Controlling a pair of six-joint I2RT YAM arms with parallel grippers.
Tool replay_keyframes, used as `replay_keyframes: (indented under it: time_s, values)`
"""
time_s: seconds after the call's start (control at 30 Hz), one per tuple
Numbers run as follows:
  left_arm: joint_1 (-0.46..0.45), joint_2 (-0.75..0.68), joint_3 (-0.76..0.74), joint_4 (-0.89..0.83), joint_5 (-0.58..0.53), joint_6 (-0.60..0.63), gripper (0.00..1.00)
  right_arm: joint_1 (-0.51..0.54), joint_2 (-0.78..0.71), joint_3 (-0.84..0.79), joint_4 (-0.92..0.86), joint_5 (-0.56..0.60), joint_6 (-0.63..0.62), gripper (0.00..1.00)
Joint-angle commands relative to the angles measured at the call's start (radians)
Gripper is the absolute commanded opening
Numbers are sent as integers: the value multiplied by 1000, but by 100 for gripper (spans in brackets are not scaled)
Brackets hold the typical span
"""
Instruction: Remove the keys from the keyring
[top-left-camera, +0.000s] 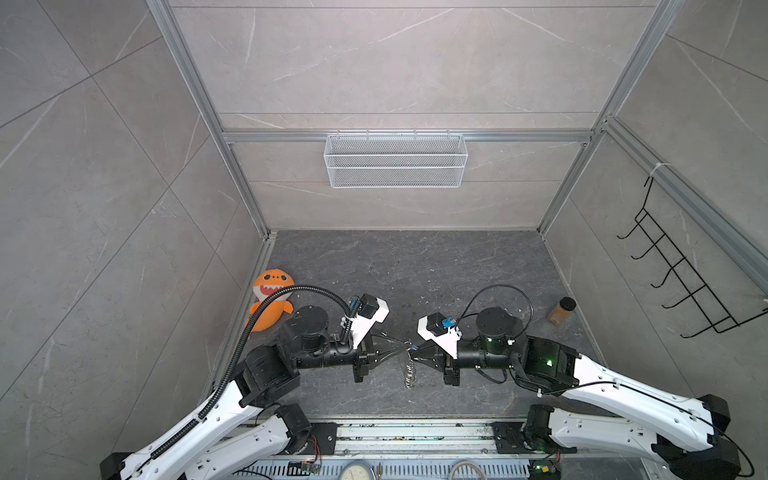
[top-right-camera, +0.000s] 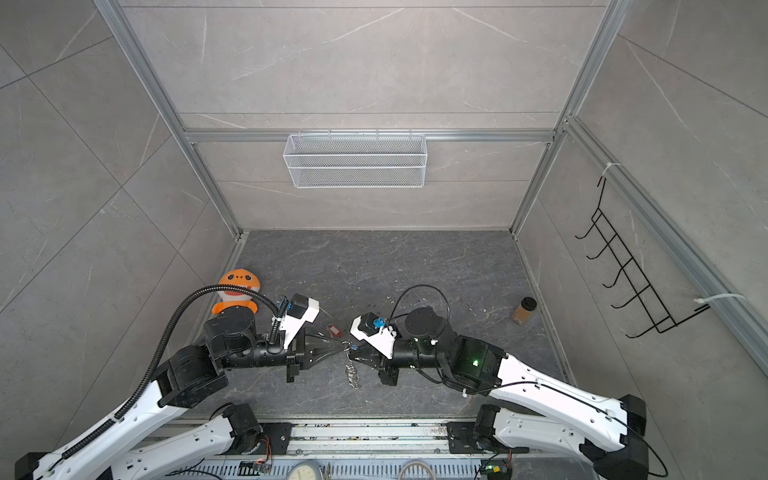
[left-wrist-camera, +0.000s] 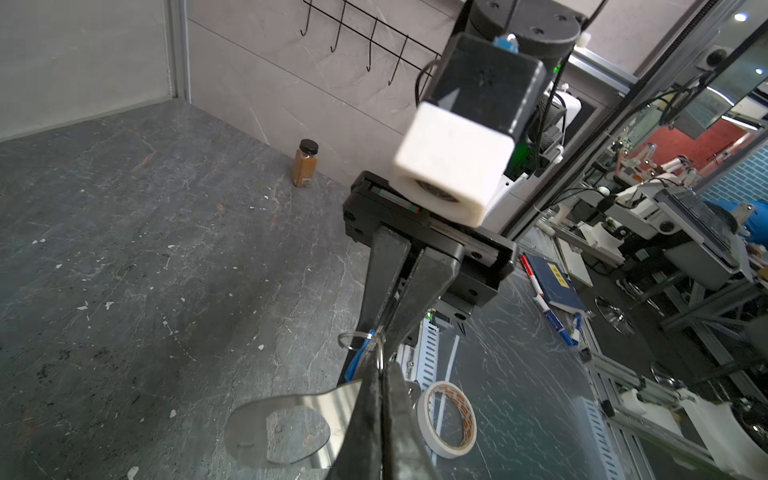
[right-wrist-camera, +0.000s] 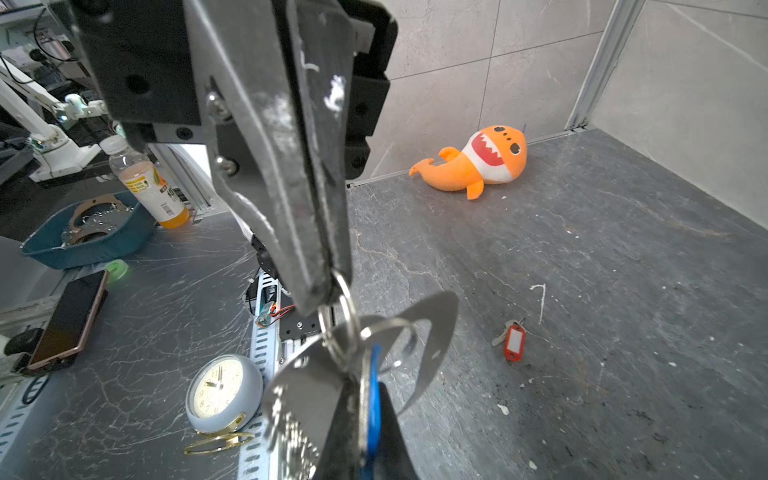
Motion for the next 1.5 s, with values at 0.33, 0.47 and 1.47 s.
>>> replay_keyframes:
  time_s: [0.33, 0.47, 1.47]
  values:
    - [-3, -75, -82, 273, -50, -79, 0, 28, 26, -30, -4, 38, -5, 0]
    - [-3, -74, -87, 277, -31, -74, 0, 29, 15, -34, -6, 47, 4, 0]
    - [-3, -55, -86, 236, 93, -20, 0, -5, -13, 91, 72, -51, 61, 49]
